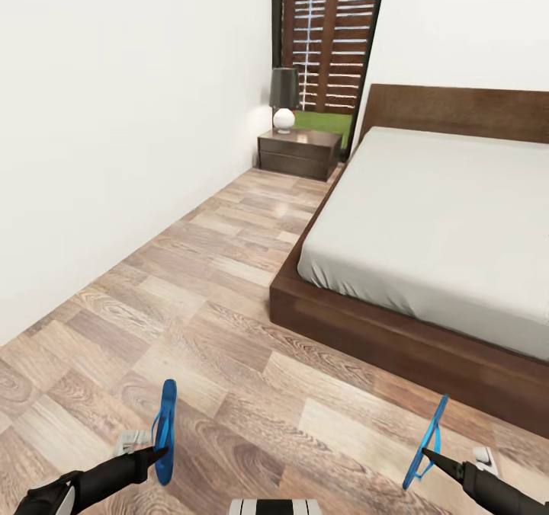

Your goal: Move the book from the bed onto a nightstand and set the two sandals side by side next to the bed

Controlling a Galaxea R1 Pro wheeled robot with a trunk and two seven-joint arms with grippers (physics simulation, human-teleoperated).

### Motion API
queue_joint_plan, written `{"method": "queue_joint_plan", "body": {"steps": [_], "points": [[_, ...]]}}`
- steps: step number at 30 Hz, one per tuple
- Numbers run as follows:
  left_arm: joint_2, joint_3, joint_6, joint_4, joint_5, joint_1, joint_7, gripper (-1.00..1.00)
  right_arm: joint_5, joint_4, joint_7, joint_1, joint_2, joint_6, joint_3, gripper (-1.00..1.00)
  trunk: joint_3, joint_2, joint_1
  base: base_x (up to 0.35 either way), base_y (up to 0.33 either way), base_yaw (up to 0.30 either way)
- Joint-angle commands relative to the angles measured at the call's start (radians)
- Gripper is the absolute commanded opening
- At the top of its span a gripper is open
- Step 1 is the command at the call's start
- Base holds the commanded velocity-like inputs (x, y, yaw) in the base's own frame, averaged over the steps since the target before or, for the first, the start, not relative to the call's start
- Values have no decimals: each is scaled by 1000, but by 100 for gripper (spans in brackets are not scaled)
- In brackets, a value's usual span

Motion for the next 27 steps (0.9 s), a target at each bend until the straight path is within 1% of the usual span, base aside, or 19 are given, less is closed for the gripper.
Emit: {"method": "queue_joint_plan", "body": {"steps": [1,10,27], "points": [[0,3,8,0,-2,0,-7,-100,3,1,4,0,0,11,-6,-100,3,0,-1,0,0,0],[-6,3,8,0,-2,0,-6,-100,3,1,4,0,0,11,-6,-100,38,2,-5,0,0,0],[-7,2,7,0,-4,0,-5,-100,3,1,4,0,0,11,-6,-100,104,6,-12,0,0,0]]}}
